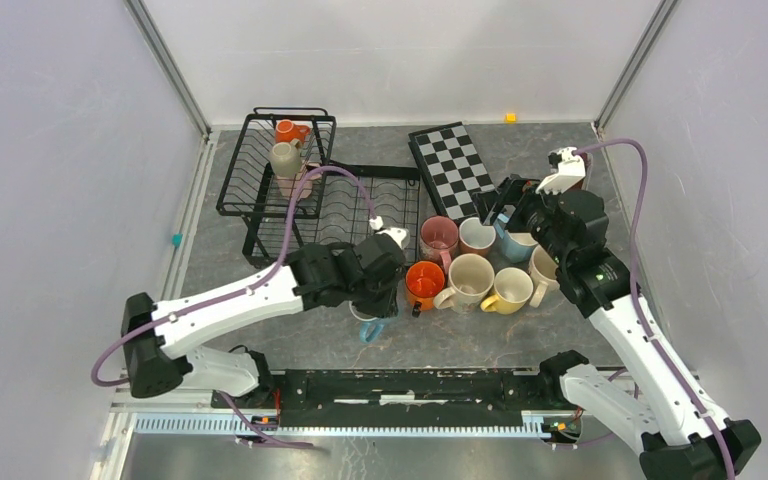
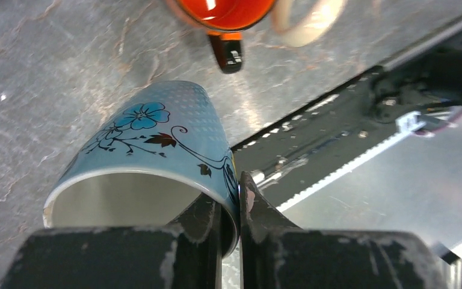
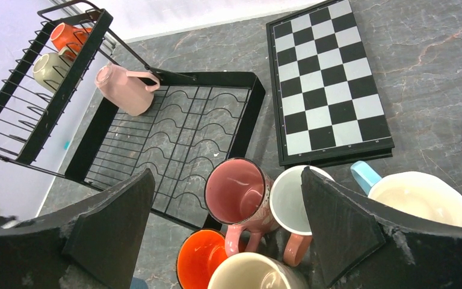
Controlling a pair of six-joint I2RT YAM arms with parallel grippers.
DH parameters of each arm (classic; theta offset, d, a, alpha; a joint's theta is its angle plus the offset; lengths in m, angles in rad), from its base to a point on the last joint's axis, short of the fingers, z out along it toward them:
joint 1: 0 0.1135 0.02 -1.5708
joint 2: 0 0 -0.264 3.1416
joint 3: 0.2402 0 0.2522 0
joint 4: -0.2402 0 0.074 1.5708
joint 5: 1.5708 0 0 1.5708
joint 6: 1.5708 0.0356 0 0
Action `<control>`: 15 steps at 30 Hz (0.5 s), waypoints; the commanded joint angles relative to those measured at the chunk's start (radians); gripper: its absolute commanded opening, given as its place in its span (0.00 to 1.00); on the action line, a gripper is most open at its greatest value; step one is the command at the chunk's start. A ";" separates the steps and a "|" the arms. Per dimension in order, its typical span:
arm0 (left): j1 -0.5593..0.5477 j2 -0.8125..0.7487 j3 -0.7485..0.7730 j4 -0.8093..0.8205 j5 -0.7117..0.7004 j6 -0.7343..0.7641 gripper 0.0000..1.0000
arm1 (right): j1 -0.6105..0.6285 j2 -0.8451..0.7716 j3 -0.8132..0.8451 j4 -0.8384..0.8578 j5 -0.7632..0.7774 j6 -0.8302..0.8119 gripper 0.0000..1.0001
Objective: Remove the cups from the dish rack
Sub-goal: Place the cup at the center of the board.
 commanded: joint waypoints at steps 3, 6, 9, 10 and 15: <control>-0.004 0.073 -0.031 0.086 -0.085 0.017 0.02 | -0.001 0.004 0.031 0.041 -0.030 -0.019 0.98; -0.004 0.113 -0.041 0.108 -0.109 0.013 0.02 | 0.000 0.008 0.026 0.043 -0.042 -0.019 0.98; -0.004 0.159 -0.046 0.133 -0.103 0.001 0.02 | -0.001 0.010 0.016 0.047 -0.051 -0.020 0.98; -0.004 0.171 -0.047 0.140 -0.099 -0.005 0.02 | 0.000 0.011 0.014 0.047 -0.053 -0.022 0.98; -0.005 0.230 -0.039 0.155 -0.080 -0.027 0.02 | -0.001 0.008 0.007 0.049 -0.063 -0.025 0.98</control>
